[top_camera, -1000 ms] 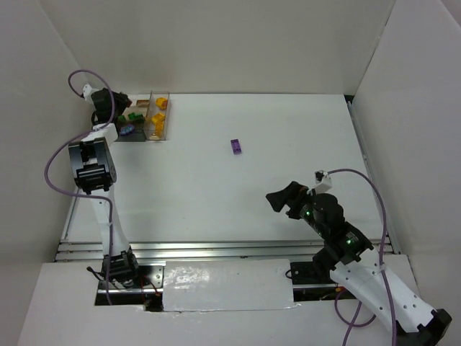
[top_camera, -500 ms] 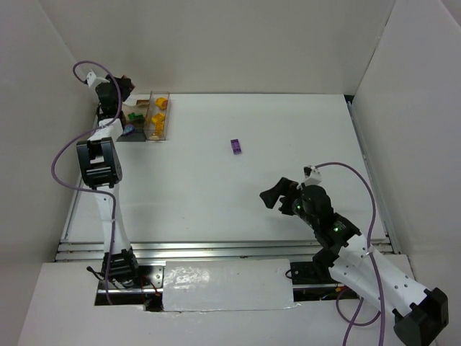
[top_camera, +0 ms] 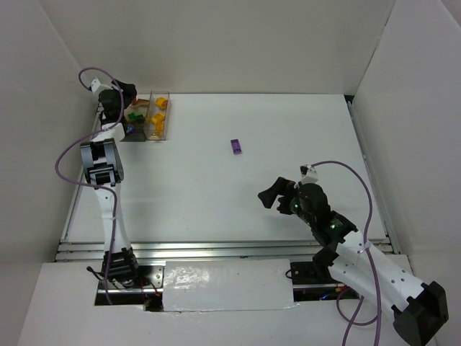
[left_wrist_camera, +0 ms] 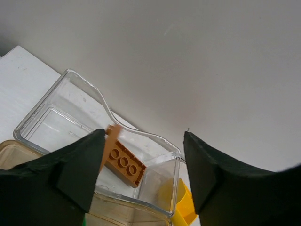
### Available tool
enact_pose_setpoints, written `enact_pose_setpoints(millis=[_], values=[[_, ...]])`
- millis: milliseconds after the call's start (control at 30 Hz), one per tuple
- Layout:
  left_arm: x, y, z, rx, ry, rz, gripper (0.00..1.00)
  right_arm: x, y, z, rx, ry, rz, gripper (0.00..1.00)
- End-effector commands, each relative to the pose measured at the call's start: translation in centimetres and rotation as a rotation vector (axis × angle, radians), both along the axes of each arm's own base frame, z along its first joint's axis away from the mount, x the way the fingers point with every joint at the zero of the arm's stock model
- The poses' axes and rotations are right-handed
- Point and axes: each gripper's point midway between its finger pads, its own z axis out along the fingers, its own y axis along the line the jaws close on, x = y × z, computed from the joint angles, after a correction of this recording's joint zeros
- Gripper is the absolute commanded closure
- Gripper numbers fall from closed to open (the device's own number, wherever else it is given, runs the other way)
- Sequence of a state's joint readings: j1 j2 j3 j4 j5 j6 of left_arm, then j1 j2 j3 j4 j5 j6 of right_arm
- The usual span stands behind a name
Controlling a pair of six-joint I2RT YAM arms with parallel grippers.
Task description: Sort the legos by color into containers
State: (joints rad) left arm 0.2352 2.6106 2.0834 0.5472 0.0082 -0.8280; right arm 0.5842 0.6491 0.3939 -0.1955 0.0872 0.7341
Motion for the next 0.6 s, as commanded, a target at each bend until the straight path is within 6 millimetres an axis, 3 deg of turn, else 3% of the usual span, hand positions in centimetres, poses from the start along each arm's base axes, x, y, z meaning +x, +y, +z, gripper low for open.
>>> enact_pose_setpoints(millis=[0,100,167,200,233,267,300,333,367,400,433,467,500,533,567], values=[[0.5,0.7,3.0,0.052,-0.093,0.002,0.18,0.9,0.7,2.6,0.031,-0.071,0.014,0.00],[-0.2,0.7,4.4,0.017,-0.137,-0.011,0.16,1.0,0.7,2.5,0.029,-0.072,0.017,0.00],[-1.1,0.0,8.6,0.007,-0.213,-0.035,0.16,1.1,0.7,2.4,0.029,-0.071,0.015,0.00],[-1.5,-0.8,9.1,0.003,-0.220,-0.049,0.06,1.1,0.7,2.3,0.028,-0.068,0.013,0.00],[-1.9,-1.4,10.6,0.008,-0.228,-0.060,0.03,1.1,0.7,2.3,0.031,-0.070,0.011,0.00],[-2.7,-3.1,14.5,0.043,-0.259,-0.080,0.01,1.2,0.9,2.4,0.038,-0.070,0.013,0.00],[-3.1,-4.0,15.3,0.059,-0.240,-0.082,0.01,1.2,0.8,2.3,0.040,-0.070,0.008,0.00],[-4.0,-5.2,17.3,0.072,-0.197,-0.083,0.00,1.2,0.8,2.6,0.046,-0.077,0.002,0.00],[-4.4,-6.1,17.6,0.120,-0.150,-0.076,0.00,1.3,0.5,2.6,0.054,-0.067,-0.021,0.00],[-4.6,-8.4,18.8,0.140,-0.122,-0.071,0.01,1.7,-0.2,2.9,0.052,-0.074,-0.065,0.00],[-5.6,-9.7,18.2,0.150,-0.014,-0.063,0.01,1.8,-0.7,3.1,0.054,-0.072,-0.102,0.00],[-6.1,-13.1,18.1,0.193,0.036,-0.092,0.00,1.6,-1.6,3.0,0.069,-0.044,-0.158,0.00],[-6.6,-13.8,18.7,0.208,0.074,-0.040,0.01,2.0,-2.7,3.6,0.069,-0.056,-0.230,0.00],[-7.3,-15.8,18.2,0.225,0.119,-0.050,0.01,1.8,-3.3,3.8,0.069,-0.054,-0.260,0.00],[-8.5,-17.3,16.4,0.248,0.220,-0.067,0.01,1.4,-4.0,3.9,0.076,-0.040,-0.291,0.00]])
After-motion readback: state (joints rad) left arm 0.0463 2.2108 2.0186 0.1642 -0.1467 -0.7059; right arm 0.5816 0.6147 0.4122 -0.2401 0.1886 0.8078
